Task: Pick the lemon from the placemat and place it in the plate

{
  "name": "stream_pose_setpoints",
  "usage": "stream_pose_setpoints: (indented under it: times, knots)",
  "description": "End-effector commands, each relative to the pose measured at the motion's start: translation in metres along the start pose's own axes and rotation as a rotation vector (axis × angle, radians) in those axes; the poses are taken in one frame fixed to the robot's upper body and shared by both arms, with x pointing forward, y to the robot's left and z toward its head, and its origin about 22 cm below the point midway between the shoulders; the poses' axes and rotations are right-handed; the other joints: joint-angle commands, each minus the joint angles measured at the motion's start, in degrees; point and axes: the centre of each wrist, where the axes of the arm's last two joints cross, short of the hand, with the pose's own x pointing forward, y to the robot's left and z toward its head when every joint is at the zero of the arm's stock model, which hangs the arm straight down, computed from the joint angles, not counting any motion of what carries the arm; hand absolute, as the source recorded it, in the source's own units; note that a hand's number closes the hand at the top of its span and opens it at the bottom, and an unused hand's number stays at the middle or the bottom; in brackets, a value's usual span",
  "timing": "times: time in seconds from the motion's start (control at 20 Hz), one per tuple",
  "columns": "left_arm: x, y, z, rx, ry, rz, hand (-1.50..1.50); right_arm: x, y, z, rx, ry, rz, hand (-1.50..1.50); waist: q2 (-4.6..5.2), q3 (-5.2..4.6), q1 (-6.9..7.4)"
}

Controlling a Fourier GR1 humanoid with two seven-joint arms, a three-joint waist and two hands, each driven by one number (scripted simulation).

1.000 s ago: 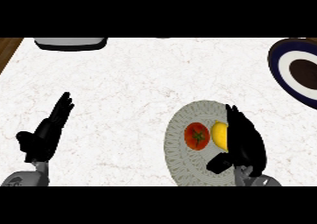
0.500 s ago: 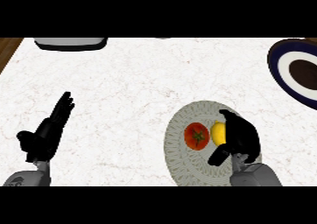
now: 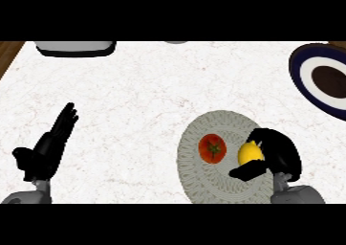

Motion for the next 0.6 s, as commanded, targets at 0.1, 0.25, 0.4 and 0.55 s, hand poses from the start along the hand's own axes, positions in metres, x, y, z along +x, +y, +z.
stream_pose_setpoints:
  times: [0.1, 0.25, 0.4, 0.55]
  knots:
    - [-0.010, 0.008, 0.011, 0.071, 0.031, 0.014, 0.00, -0.140, -0.074, -0.010, -0.179, 0.125, -0.109, 1.50, 0.53, 1.14, -4.92]
    - [-0.013, 0.015, 0.013, 0.077, 0.030, 0.005, 0.00, -0.193, -0.111, -0.008, -0.262, 0.168, -0.163, 1.50, 0.78, 1.16, -5.50]
    - [-0.009, 0.011, 0.014, 0.070, 0.021, 0.019, 0.00, -0.244, -0.142, 0.002, -0.401, 0.162, -0.171, 1.50, 0.56, 1.29, -4.10]
    - [-0.014, 0.007, 0.018, 0.057, 0.018, 0.025, 0.00, -0.291, -0.161, 0.019, -0.484, 0.116, -0.202, 1.50, 0.60, 1.11, -2.84]
